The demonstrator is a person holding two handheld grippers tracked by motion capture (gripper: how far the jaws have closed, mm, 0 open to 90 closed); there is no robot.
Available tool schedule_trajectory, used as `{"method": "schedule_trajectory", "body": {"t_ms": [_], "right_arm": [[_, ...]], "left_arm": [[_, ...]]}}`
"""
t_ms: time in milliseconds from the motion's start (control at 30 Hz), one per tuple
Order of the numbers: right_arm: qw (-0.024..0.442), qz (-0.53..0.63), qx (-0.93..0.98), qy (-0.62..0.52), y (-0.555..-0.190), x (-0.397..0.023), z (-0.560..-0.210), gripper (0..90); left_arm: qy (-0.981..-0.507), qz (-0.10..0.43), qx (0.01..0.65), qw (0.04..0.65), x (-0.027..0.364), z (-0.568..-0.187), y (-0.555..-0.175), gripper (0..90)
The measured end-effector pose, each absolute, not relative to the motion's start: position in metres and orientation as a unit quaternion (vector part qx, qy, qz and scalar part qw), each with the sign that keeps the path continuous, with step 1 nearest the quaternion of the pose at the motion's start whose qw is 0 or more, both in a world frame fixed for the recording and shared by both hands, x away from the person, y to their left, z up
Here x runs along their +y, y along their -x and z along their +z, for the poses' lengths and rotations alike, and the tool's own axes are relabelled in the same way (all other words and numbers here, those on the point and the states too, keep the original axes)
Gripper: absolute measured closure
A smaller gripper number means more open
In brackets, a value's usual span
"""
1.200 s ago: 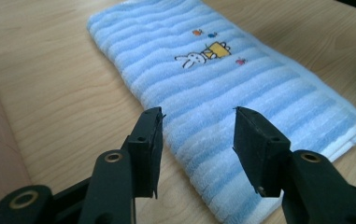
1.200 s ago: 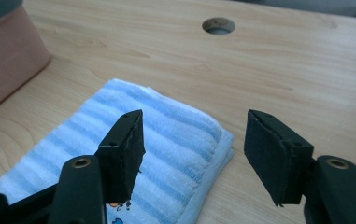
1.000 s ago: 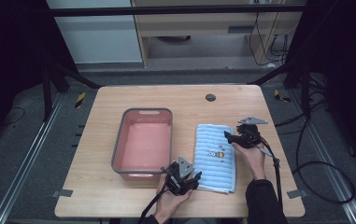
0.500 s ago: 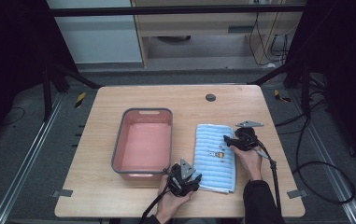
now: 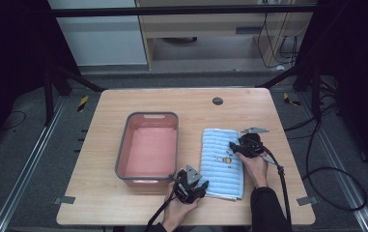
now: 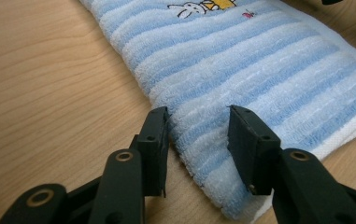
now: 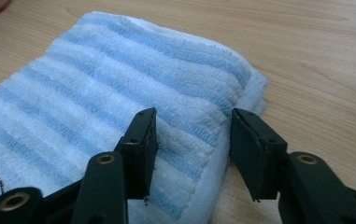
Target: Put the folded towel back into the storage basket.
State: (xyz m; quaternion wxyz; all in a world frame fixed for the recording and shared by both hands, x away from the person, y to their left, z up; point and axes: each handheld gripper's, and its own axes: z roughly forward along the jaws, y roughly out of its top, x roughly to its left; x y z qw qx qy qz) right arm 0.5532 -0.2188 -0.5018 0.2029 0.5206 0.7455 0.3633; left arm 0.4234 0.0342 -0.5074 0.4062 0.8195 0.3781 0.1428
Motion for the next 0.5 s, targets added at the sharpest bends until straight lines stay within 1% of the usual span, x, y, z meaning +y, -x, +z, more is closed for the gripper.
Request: {"method": "schedule_trajectory", "body": {"t_ms": [133,300,400,500], "right_arm": [[0.199,0.366,0.747,-0.518,-0.5523,-0.2173,-0.5019,61.4],[0.194,0.369,0.749,-0.515,-0.5512,-0.215,-0.5018,71.4],[0.188,0.371,0.748,-0.517,-0.5512,-0.215,-0.5017,75.6],[0.182,0.373,0.747,-0.519,-0.5511,-0.2151,-0.5013,77.6]], "left_arm": [[-0.819,0.139,0.38,0.408,0.0333,-0.5075,-0.423,63.3],[-0.821,0.135,0.379,0.405,0.0305,-0.5062,-0.4215,72.1],[-0.821,0.138,0.38,0.403,0.0287,-0.5057,-0.4204,76.9],[-0.82,0.143,0.381,0.403,0.0276,-0.5054,-0.4203,81.8]]}}
